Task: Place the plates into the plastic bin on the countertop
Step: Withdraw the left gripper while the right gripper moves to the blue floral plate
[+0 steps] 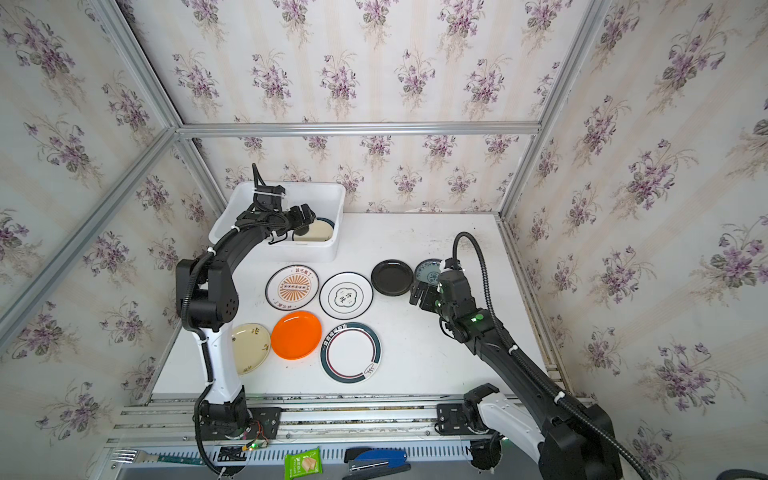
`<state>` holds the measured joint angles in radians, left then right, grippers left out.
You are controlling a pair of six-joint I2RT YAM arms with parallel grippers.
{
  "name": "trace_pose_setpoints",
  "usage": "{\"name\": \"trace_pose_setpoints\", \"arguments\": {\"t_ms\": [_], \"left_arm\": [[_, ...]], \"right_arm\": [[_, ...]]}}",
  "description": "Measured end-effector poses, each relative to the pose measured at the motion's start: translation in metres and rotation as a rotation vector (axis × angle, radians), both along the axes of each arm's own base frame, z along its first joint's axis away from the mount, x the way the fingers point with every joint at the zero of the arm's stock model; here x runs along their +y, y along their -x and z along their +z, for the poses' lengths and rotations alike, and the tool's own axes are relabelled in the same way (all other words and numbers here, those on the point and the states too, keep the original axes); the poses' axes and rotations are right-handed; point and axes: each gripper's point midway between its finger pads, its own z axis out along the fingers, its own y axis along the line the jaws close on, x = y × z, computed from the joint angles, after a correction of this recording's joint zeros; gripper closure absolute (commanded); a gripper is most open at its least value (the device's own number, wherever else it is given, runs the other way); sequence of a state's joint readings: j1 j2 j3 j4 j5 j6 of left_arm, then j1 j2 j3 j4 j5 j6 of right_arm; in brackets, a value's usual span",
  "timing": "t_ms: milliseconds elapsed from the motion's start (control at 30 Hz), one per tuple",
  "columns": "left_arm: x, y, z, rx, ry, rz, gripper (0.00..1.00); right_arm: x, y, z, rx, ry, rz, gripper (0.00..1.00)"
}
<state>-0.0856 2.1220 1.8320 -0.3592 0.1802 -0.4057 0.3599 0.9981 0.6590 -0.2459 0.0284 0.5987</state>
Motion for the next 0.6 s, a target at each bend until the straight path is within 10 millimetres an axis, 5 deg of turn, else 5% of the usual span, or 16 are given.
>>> {"name": "trace_pose_setpoints", "arguments": {"t_ms": [333, 600], "left_arm": [[-0.002, 0.017, 0.033, -0.041, -0.007, 0.003, 0.01], [-0.017, 0.058, 0.062, -0.106, -0.011, -0.005, 0.01]], "right_arm": [[-0.015, 0.0, 0.002, 0.019, 0.018, -0.045, 0.01], [-0.033, -0.002, 0.001, 0.036, -0.041, -0.09, 0.01]]}}
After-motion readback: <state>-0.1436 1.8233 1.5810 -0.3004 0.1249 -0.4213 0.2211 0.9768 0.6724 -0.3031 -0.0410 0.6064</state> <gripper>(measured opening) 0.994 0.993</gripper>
